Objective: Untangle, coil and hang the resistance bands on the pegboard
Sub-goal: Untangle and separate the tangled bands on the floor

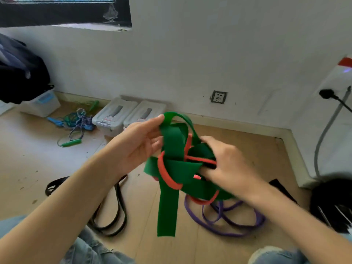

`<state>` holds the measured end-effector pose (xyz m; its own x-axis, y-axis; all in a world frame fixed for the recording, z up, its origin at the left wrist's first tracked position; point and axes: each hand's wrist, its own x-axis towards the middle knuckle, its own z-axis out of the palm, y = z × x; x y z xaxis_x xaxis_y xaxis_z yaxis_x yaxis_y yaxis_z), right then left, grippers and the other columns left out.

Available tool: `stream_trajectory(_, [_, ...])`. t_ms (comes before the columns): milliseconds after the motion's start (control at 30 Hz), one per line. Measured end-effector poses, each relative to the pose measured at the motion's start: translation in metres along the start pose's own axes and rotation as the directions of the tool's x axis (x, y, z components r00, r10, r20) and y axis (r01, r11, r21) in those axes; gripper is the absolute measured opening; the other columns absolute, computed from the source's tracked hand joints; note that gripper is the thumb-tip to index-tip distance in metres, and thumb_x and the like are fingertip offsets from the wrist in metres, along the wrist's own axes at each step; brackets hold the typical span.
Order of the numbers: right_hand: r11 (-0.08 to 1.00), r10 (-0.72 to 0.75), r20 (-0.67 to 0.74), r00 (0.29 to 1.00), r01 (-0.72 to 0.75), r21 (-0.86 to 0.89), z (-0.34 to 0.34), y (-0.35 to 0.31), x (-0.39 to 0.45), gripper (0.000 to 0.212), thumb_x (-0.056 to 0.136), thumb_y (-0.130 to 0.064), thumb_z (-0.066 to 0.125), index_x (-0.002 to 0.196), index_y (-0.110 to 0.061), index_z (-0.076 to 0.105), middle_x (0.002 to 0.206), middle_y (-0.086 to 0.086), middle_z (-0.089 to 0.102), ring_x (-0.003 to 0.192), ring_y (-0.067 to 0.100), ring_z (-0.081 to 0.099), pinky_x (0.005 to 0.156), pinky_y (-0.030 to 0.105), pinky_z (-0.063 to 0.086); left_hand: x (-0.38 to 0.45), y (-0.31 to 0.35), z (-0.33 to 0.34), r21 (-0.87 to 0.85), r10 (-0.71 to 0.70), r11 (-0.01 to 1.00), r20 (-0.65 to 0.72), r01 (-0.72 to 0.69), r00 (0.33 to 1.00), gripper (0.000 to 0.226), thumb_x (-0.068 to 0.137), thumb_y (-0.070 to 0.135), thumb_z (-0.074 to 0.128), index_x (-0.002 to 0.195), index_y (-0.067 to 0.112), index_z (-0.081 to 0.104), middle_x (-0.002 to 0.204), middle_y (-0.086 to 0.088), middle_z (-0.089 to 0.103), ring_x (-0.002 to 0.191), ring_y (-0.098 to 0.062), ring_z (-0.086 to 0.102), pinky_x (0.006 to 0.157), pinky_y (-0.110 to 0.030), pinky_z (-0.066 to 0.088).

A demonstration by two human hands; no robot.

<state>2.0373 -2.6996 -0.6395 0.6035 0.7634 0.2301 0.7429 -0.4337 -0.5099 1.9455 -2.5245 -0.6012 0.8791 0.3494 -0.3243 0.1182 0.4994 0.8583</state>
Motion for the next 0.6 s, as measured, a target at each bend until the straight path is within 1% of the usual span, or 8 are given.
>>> stream_trajectory(67, [0.994,0.106,-0.017,0.994,-0.105,0.016,-0.011,0.012,0.004,0.047,0.078,-0.027,0.070,0.120,-0.021,0.051,0.104,0.000,0.067,0.096,0.021,0.062,0.075,0.026,0.045,0.007,-0.013,-0.012,0.430,0.082,0.902,-0.080,-0.040,0.993,0.061,0.080,0.047,0.057,0.128,0.011,0.049,0.116,-0.004,0.064,0.096,-0.014,0.064,0.082,-0.026,0.052])
stream_trajectory(133, [0.988,0.144,-0.041,0.989,-0.146,-0.044,-0.012,0.019,0.002,0.042,0.078,-0.026,0.068,0.116,-0.021,0.050,0.102,0.001,0.067,0.095,0.024,0.062,0.073,0.027,0.044,0.006,-0.031,-0.016,0.660,-0.042,0.750,-0.018,0.043,0.999,0.083,0.057,0.072,0.064,0.129,0.036,0.047,0.125,0.013,0.053,0.112,-0.013,0.053,0.095,-0.035,0.045])
stream_trajectory(200, [0.984,0.155,-0.015,0.988,-0.156,-0.083,-0.004,0.020,-0.001,0.039,0.078,-0.030,0.067,0.112,-0.024,0.049,0.099,-0.001,0.066,0.092,0.024,0.062,0.071,0.024,0.045,0.004,-0.058,-0.009,0.641,-0.234,0.764,0.171,0.072,0.957,0.061,0.054,0.066,0.076,0.108,0.044,0.058,0.112,0.014,0.065,0.104,-0.012,0.061,0.088,-0.036,0.051])
stream_trajectory(333, [0.978,0.194,0.053,0.979,-0.198,0.070,0.000,0.026,0.001,0.043,0.070,-0.044,0.074,0.101,-0.032,0.047,0.084,-0.017,0.057,0.073,0.000,0.053,0.059,-0.001,0.038,0.021,-0.077,-0.010,0.719,0.035,0.672,0.207,-0.176,0.978,0.045,0.067,0.018,0.081,0.108,0.018,0.060,0.103,-0.004,0.069,0.097,-0.019,0.066,0.086,-0.042,0.054])
stream_trajectory(400, [0.965,0.225,0.130,0.966,-0.239,0.106,-0.009,0.034,0.003,0.055,0.063,-0.053,0.075,0.108,-0.031,0.053,0.093,-0.014,0.058,0.085,0.004,0.055,0.064,0.002,0.039,0.025,-0.060,-0.019,0.775,0.073,0.606,0.169,-0.178,0.983,0.034,0.070,0.015,0.079,0.101,0.013,0.065,0.092,-0.005,0.071,0.086,-0.018,0.068,0.082,-0.042,0.056])
stream_trajectory(467, [0.961,0.277,0.223,0.935,-0.266,-0.080,-0.012,0.044,0.004,0.075,0.063,-0.059,0.072,0.126,-0.026,0.050,0.124,-0.003,0.053,0.116,0.016,0.046,0.092,0.022,0.042,0.025,-0.043,-0.026,0.751,0.098,0.631,0.174,-0.196,0.980,0.024,0.070,0.015,0.079,0.089,0.010,0.066,0.076,-0.003,0.071,0.071,-0.014,0.068,0.068,-0.031,0.057])
stream_trajectory(533, [0.932,0.317,0.113,0.942,-0.288,-0.221,-0.014,0.049,0.003,0.082,0.070,-0.055,0.070,0.138,-0.021,0.041,0.145,0.001,0.034,0.133,0.020,0.026,0.108,0.034,0.025,0.018,-0.033,-0.022,0.653,0.141,0.726,0.168,-0.217,0.976,0.019,0.071,0.016,0.078,0.086,0.012,0.066,0.071,-0.002,0.071,0.065,-0.014,0.069,0.056,-0.021,0.053])
stream_trajectory(600, [0.969,0.203,-0.067,0.977,-0.210,-0.131,-0.013,0.045,0.000,0.069,0.074,-0.045,0.071,0.133,-0.020,0.046,0.141,0.001,0.037,0.131,0.018,0.031,0.105,0.027,0.024,0.015,-0.028,-0.016,0.537,0.173,0.817,0.117,-0.209,0.978,0.017,0.075,0.016,0.074,0.089,0.012,0.066,0.074,-0.005,0.072,0.066,-0.018,0.070,0.054,-0.021,0.053])
